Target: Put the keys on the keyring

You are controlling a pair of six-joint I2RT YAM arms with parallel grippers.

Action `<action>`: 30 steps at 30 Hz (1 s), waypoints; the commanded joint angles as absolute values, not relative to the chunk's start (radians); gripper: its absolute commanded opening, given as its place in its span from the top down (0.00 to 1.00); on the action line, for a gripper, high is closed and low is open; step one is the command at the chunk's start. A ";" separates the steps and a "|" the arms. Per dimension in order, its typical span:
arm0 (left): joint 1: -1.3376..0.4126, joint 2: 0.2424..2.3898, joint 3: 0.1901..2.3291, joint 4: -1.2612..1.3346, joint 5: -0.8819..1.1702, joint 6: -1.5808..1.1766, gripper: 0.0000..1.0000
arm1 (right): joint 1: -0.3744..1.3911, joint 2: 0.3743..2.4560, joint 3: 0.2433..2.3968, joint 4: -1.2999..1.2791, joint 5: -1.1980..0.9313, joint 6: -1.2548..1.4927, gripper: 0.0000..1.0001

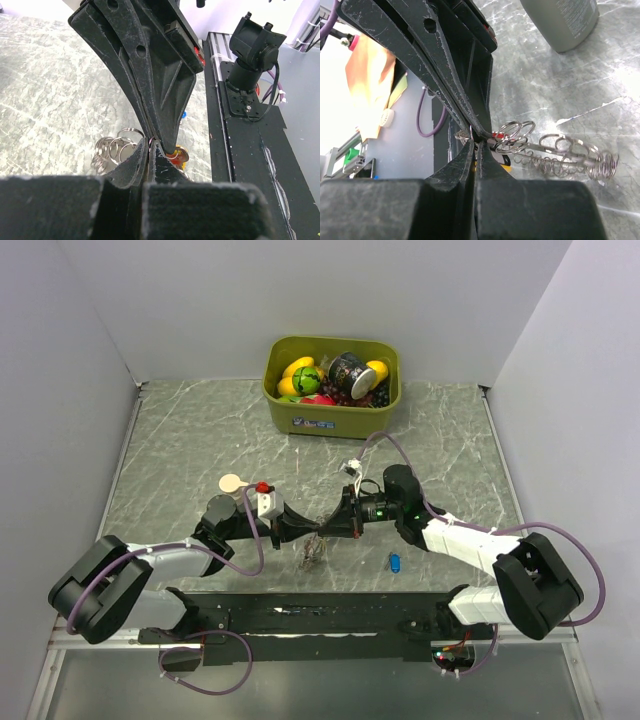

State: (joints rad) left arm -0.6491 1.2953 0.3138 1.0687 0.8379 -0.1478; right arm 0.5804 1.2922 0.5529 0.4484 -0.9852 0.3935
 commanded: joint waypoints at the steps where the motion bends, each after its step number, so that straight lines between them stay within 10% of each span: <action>1: -0.660 1.267 0.325 1.141 0.874 -0.129 0.99 | 0.588 1.267 0.580 0.456 -0.937 0.387 1.00; 20: -0.658 1.117 0.455 0.603 0.920 0.104 0.71 | 0.587 1.232 0.636 0.316 -0.900 0.288 1.00; 30: -0.637 1.207 0.871 -0.315 1.000 0.567 0.69 | 0.587 1.233 0.799 0.005 -0.835 0.071 1.00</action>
State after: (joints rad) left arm -0.6456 1.1503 0.7467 0.0742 0.9234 0.3267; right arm 0.5907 1.2682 0.6933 0.1196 -0.8680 0.1940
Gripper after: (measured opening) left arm 0.309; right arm 0.015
